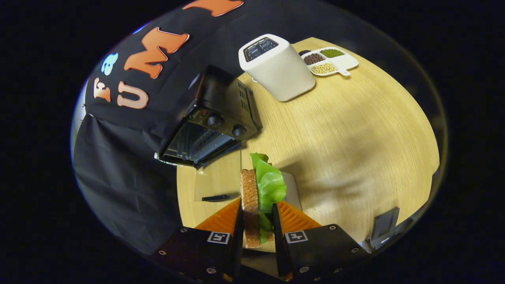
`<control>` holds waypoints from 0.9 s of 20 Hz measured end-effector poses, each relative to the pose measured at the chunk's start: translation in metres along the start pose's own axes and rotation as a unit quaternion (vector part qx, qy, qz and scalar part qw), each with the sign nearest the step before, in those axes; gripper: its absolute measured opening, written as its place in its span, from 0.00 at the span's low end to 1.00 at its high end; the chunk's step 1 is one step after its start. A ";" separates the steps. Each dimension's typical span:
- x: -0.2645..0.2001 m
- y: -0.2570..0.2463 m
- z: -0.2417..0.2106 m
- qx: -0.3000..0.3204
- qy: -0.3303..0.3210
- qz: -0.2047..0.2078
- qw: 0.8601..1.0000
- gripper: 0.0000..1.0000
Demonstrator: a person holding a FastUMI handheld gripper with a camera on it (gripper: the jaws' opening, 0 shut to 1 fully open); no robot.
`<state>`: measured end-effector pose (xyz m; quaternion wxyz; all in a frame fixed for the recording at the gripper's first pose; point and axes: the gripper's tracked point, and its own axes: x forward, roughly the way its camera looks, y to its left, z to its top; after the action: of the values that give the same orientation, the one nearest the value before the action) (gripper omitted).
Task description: Open the toaster oven, put the food inside, and close the toaster oven door.
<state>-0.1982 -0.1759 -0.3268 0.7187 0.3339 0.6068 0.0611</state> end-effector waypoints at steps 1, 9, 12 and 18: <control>0.001 0.015 0.003 0.003 -0.012 0.015 1.000 0.36; 0.058 0.113 0.015 0.048 -0.079 0.099 0.991 0.36; 0.084 0.140 0.017 0.071 -0.090 0.117 0.986 0.36; 0.132 0.182 0.022 0.106 -0.112 0.158 0.975 0.36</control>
<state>-0.0861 0.0200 -0.3342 0.7236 0.5050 0.4650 0.0716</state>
